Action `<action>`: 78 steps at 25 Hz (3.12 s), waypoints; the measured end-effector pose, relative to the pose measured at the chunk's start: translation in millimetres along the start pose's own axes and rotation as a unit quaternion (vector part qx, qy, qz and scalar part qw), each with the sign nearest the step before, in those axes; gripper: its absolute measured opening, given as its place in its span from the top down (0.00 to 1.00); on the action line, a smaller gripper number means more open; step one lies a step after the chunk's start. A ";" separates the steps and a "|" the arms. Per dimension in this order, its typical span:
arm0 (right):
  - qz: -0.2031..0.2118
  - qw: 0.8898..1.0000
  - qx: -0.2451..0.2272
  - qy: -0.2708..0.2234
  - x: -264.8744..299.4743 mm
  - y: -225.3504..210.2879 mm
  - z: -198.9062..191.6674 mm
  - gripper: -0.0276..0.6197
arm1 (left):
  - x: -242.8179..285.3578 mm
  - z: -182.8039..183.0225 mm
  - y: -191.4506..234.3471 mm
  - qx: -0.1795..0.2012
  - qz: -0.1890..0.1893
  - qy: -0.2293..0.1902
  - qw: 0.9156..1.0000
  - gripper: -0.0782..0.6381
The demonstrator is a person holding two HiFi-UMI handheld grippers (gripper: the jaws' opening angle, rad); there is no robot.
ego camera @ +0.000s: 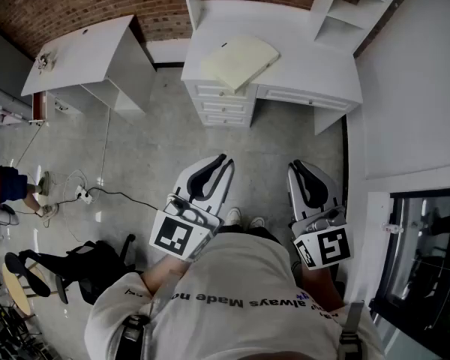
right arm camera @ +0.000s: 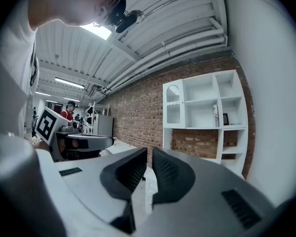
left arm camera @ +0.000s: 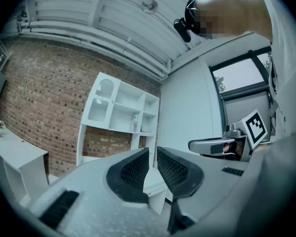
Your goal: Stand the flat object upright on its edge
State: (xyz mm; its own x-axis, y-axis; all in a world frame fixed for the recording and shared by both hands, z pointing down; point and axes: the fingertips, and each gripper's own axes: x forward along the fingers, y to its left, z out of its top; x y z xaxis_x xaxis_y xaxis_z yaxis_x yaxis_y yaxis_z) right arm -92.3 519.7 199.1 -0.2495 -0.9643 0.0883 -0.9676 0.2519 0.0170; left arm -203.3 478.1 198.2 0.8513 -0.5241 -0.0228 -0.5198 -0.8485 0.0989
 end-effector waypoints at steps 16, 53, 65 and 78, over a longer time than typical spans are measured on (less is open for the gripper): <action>0.010 1.000 0.007 -0.007 56.4 -14.0 -3.3 0.90 | 28.5 -0.3 49.0 -0.004 0.014 -0.015 1.000 0.81; 0.068 0.998 0.002 -0.012 245.8 -273.0 -10.8 0.90 | 331.3 -25.3 147.7 -0.014 0.054 0.029 0.998 0.81; 0.071 0.997 -0.019 -0.012 372.9 -291.5 8.3 0.90 | 390.7 -8.4 258.3 -0.018 0.046 0.014 0.999 0.81; 0.068 0.997 -0.036 -0.009 493.6 -298.7 23.6 0.90 | 434.0 6.7 370.1 -0.019 0.039 0.012 0.999 0.81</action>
State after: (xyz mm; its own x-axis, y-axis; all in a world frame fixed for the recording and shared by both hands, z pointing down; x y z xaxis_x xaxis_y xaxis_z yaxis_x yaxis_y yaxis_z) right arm 72.7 -33.5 214.1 -0.3795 -0.9220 0.0767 -0.9196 0.3851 0.0783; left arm -26.7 -63.8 218.3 0.8097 -0.5867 0.0103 -0.5824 -0.8014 0.1367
